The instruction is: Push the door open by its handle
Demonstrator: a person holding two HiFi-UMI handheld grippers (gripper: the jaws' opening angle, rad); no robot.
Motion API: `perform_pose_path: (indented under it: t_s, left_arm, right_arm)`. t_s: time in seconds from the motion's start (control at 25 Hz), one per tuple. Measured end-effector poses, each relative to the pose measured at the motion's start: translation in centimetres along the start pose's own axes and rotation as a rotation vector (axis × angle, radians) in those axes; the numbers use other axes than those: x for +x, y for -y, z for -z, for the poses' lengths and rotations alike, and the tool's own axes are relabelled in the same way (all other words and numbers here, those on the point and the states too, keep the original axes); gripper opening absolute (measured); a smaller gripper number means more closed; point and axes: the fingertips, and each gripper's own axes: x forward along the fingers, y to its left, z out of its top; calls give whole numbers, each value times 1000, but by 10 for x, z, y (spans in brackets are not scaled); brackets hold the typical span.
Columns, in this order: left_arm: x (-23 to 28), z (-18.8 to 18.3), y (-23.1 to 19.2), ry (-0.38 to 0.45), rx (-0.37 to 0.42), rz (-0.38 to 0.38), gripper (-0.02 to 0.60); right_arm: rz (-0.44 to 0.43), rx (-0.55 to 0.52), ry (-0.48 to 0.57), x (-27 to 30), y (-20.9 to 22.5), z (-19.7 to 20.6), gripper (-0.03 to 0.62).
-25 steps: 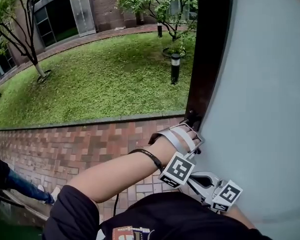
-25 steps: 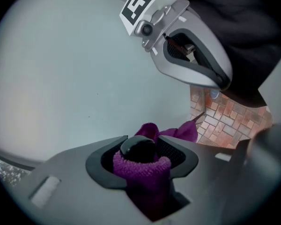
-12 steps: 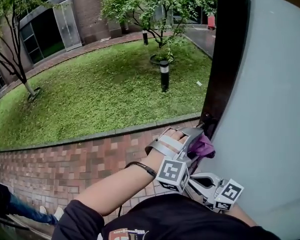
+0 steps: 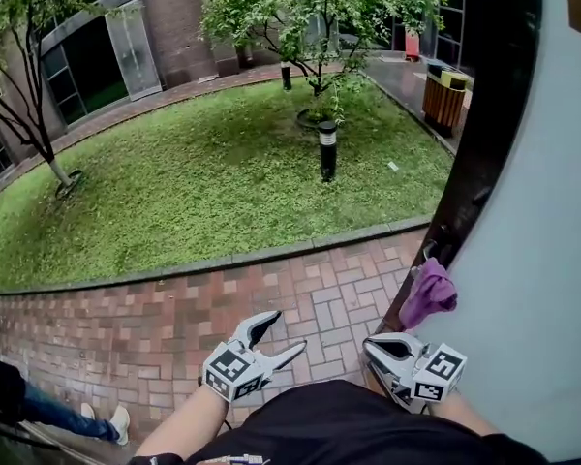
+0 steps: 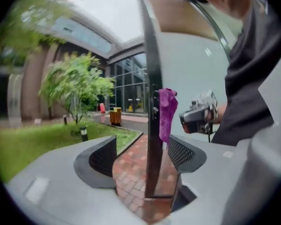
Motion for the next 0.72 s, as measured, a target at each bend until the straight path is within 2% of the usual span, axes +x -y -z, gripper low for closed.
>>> perform_pose_path:
  t_s: [0.04, 0.08, 0.16, 0.2, 0.4, 0.72]
  left_arm:
    - [-18, 10, -7, 48, -133, -12, 318]
    - [-34, 18, -11, 95, -234, -25, 257]
    - [-59, 29, -14, 165, -347, -50, 139]
    - [-67, 35, -13, 183, -369, -60, 113]
    - [-71, 39, -18, 205, -354, -90, 106]
    - [-58, 25, -9, 190, -359, -58, 106]
  right_arm:
    - [1, 7, -2, 8, 2, 0, 0]
    - [1, 9, -7, 16, 4, 1, 0]
    - [-15, 5, -25, 32, 5, 6, 0]
    - [-33, 1, -36, 40, 3, 10, 0]
    - [-123, -34, -74, 63, -9, 8, 0]
    - [-96, -5, -79, 45, -8, 12, 0]
